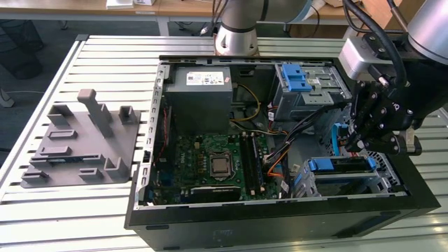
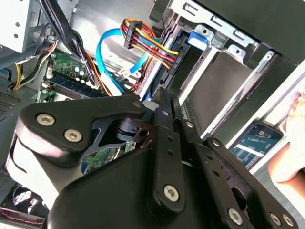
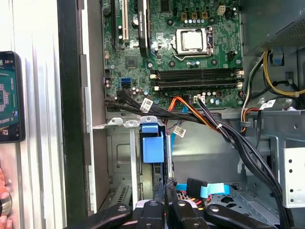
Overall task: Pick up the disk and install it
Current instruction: 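Insert the second disk wire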
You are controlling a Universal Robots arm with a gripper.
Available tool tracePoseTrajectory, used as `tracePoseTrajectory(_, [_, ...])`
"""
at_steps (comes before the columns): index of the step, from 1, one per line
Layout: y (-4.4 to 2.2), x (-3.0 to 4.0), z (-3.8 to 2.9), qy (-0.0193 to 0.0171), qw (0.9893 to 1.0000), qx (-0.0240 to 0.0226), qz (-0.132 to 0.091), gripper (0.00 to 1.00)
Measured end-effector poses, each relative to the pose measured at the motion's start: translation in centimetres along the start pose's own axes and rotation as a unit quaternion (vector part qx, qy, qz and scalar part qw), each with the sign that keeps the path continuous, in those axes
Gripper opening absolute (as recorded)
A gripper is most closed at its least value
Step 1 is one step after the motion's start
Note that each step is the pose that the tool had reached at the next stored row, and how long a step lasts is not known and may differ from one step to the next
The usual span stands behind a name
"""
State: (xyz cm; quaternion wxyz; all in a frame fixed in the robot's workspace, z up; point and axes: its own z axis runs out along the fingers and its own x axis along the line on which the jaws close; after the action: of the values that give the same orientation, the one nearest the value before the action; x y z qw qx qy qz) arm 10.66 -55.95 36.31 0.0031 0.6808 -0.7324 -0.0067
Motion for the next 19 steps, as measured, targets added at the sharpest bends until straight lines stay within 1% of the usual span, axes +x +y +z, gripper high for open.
tracePoseTrajectory(6, [0.02, -0.01, -0.01, -0.0001, 1.0, 0.0, 0.0, 0.16])
tracePoseTrajectory(11, [0.02, -0.01, -0.39, 0.0, 1.0, 0.0, 0.0, 0.16])
tracePoseTrajectory(13, [0.04, 0.0, -0.4, -0.0001, 1.0, 0.0, 0.0, 0.16])
tracePoseTrajectory(17, [0.51, 0.03, -0.41, 0.0, 1.0, 0.0001, 0.0, 0.16])
tracePoseTrajectory(19, [0.57, -0.01, -0.44, 0.0001, 1.0, 0.0001, 0.0, 0.16])
